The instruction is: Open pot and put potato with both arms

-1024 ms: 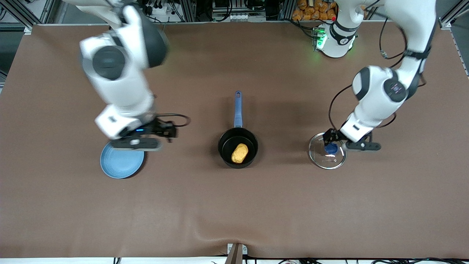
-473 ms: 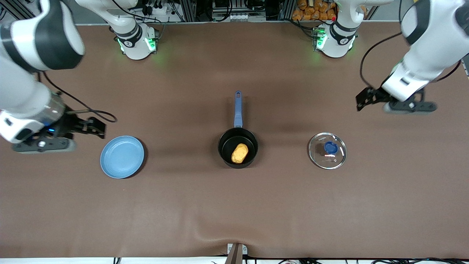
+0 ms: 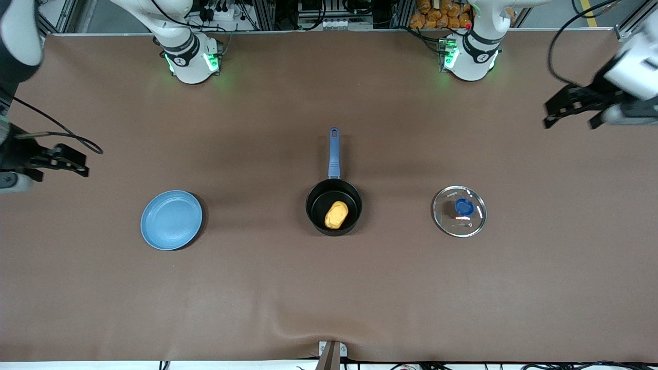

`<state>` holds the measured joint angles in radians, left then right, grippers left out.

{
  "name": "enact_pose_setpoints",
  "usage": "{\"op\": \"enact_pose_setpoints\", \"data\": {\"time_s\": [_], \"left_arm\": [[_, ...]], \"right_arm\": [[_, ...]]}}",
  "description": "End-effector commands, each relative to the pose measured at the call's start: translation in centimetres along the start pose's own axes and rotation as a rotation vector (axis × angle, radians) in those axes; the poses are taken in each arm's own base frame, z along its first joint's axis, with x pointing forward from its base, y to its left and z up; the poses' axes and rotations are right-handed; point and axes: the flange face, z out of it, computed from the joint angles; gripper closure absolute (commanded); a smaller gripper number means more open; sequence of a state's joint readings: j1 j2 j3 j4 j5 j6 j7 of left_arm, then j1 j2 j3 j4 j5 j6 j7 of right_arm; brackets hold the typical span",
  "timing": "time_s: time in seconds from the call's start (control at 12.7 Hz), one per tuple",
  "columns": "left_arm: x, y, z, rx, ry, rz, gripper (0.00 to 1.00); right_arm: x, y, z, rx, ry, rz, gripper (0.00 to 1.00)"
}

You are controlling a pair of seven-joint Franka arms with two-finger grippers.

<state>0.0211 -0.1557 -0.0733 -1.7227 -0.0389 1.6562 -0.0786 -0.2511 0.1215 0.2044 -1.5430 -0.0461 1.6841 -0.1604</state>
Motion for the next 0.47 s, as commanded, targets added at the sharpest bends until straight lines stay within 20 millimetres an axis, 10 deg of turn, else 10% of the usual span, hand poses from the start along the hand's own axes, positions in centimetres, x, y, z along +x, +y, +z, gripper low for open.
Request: {"op": "enact_pose_setpoints", "data": {"time_s": [0.0,0.39], "left_arm": [[0.7,-1.3,-1.6,0.020,-0.012,-0.023,0.00],[0.2,-1.5,-2.1,0.018,-0.032,-0.034,0.00]], "right_arm": [[-1.3,1.0,-0.4,0.023,0.005,-0.011,0.00],[-1.6,-0.7,-1.6,0.008,0.016,-0.021,0.00]]}}
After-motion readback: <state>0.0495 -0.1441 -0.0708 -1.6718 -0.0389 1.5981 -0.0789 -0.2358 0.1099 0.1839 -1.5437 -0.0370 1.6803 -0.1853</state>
